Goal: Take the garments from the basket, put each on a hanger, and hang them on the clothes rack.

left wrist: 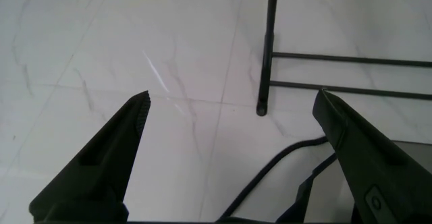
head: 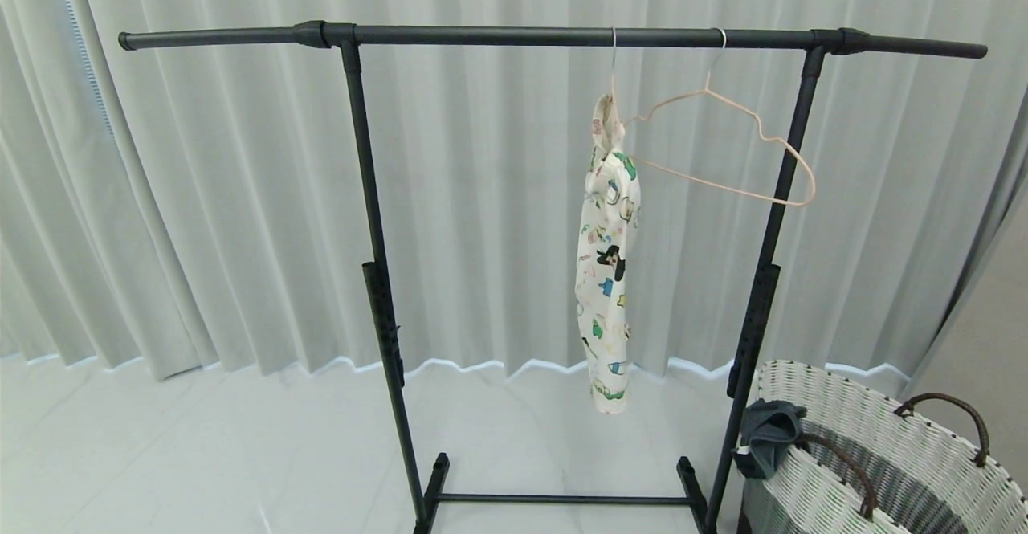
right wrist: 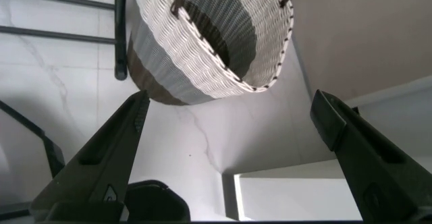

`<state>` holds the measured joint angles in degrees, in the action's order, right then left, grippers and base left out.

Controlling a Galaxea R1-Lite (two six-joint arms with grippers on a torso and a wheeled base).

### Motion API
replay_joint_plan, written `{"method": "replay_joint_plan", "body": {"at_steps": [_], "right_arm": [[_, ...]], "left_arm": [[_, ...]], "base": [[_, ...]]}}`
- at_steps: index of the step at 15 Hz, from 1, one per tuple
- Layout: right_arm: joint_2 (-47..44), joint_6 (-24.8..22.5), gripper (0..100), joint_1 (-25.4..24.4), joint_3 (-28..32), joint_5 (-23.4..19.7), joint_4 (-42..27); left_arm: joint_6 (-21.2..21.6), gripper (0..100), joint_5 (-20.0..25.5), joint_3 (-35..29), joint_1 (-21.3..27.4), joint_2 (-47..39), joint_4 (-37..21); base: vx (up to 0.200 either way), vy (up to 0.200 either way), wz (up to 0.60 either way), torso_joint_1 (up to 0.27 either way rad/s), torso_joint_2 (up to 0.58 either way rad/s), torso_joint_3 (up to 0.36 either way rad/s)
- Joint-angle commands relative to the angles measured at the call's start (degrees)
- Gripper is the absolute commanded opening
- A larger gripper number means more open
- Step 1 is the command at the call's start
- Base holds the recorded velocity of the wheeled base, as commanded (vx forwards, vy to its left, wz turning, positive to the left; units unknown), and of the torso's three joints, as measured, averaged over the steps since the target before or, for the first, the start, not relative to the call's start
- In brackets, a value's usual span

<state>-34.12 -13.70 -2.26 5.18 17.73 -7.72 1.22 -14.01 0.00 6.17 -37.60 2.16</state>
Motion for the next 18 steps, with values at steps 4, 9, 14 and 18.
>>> {"method": "replay_joint_plan", "body": {"at_steps": [4, 9, 14, 18], "right_arm": [[-0.2, 0.0, 100, 0.0, 0.0, -0.1, 0.0], [-0.2, 0.0, 100, 0.0, -0.1, -0.1, 0.0], [-0.1, 0.0, 100, -1.2, -0.1, -0.6, 0.0], [-0.2, 0.0, 100, -3.4, -0.1, -0.6, 0.0]], "left_arm": [[0.0, 100, 0.0, 0.0, -0.1, 0.1, 0.0], [0.0, 100, 0.0, 0.0, -0.1, 0.2, 0.0], [-0.1, 100, -0.1, 0.0, -1.9, 0.5, 0.0], [-0.1, 100, -0.1, 0.0, -1.9, 0.5, 0.0]], "base": [[0.0, -0.1, 0.0, -0.127, 0.28, 0.127], [0.0, -0.2, 0.0, -0.01, 0.04, 0.041], [0.16, -0.04, 0.0, 0.001, 0.0, 0.008], [0.2, 0.0, 0.0, 0.002, 0.0, 0.006]]}}
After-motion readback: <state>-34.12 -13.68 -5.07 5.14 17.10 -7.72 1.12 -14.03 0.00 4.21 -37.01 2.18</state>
